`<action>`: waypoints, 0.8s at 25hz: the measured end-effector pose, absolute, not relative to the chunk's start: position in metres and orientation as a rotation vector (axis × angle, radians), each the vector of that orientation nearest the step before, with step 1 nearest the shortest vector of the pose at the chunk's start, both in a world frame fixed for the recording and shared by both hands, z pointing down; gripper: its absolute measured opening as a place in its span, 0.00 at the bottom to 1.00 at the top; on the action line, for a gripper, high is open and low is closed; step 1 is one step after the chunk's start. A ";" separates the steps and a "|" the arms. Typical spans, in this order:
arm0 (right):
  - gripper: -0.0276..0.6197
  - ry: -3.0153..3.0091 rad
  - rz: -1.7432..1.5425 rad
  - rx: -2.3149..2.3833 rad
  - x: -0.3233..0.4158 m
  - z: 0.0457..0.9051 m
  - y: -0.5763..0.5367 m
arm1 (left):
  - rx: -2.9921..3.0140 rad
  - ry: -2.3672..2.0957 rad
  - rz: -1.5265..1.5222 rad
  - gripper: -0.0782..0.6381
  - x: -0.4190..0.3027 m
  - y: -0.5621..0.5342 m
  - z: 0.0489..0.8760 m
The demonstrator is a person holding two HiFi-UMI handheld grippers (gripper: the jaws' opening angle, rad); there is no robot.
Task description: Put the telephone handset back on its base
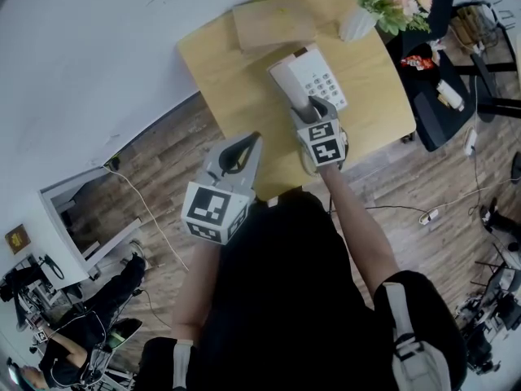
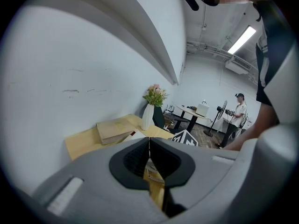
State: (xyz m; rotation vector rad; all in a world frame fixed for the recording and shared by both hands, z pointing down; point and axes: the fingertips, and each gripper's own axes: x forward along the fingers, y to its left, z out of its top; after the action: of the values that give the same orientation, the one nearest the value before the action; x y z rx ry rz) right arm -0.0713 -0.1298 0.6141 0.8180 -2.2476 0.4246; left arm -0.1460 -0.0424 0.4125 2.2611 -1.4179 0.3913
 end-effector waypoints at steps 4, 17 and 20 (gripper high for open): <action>0.40 -2.250 0.435 0.813 -0.072 0.617 -0.131 | 2.259 -1.418 0.390 0.12 -0.146 -0.045 0.413; 0.41 -2.253 0.423 0.809 -0.073 0.619 -0.131 | 2.257 -1.419 0.393 0.13 -0.145 -0.047 0.414; 0.41 -2.251 0.420 0.816 -0.072 0.619 -0.130 | 2.258 -1.419 0.393 0.13 -0.144 -0.047 0.413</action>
State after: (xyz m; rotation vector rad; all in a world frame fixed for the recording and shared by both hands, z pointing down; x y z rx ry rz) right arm -0.0724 -0.1304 0.6188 0.8165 -2.2510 0.4203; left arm -0.1442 -0.0474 0.4129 2.2577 -1.4194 0.3935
